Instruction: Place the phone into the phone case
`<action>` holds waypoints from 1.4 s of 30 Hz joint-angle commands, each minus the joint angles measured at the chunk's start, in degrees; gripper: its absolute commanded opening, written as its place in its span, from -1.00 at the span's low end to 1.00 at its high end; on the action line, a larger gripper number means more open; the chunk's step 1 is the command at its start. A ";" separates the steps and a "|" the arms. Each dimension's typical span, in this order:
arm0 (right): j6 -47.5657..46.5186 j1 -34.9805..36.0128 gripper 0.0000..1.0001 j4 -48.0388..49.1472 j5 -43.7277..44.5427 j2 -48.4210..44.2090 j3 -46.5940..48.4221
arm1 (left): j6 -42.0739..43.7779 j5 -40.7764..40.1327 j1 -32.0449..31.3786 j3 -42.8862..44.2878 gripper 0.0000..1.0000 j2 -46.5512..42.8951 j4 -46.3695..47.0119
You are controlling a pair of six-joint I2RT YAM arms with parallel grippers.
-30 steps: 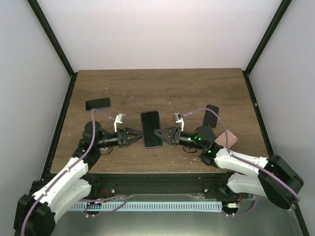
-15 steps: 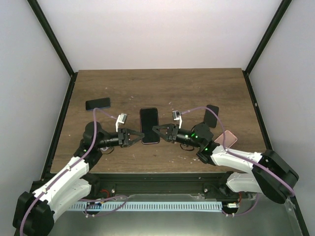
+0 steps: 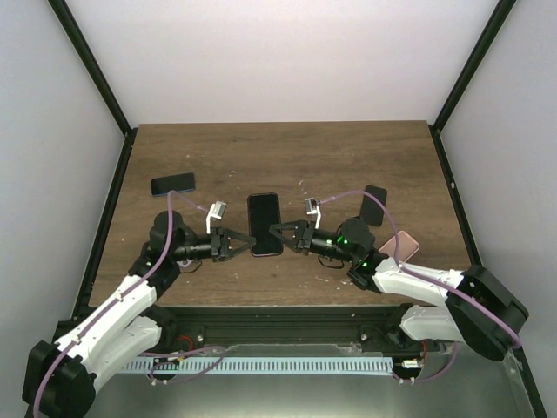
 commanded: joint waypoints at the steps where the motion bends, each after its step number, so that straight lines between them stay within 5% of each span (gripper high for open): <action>1: -0.28 0.16 -0.70 4.48 1.00 -1.89 0.94 | 2.94 -1.36 -0.04 2.74 -0.75 -0.67 -5.66; 4: -0.18 0.16 -0.72 4.05 2.68 -2.52 1.28 | 1.83 -1.49 -0.06 2.64 -0.26 -1.11 -6.05; 7: -0.29 0.17 -0.72 3.36 5.18 -3.44 1.44 | -1.55 -0.84 -0.05 0.75 -0.05 -1.56 -2.92; 22: 1.13 0.17 -0.72 3.56 8.05 -1.01 3.04 | -8.72 -0.85 -1.20 -3.11 0.02 0.56 7.84; 26: 1.37 0.16 -0.72 3.77 8.07 -0.45 2.84 | -8.99 -1.04 -1.14 -3.07 -0.10 1.67 8.54; 35: 1.00 0.24 -0.67 3.18 6.69 1.33 2.38 | -3.38 -3.52 -1.20 -1.40 -0.92 3.42 -1.88; 42: 0.19 0.25 -0.60 2.14 6.22 1.42 1.08 | -0.48 -4.79 -1.20 -0.42 -1.00 4.08 -5.95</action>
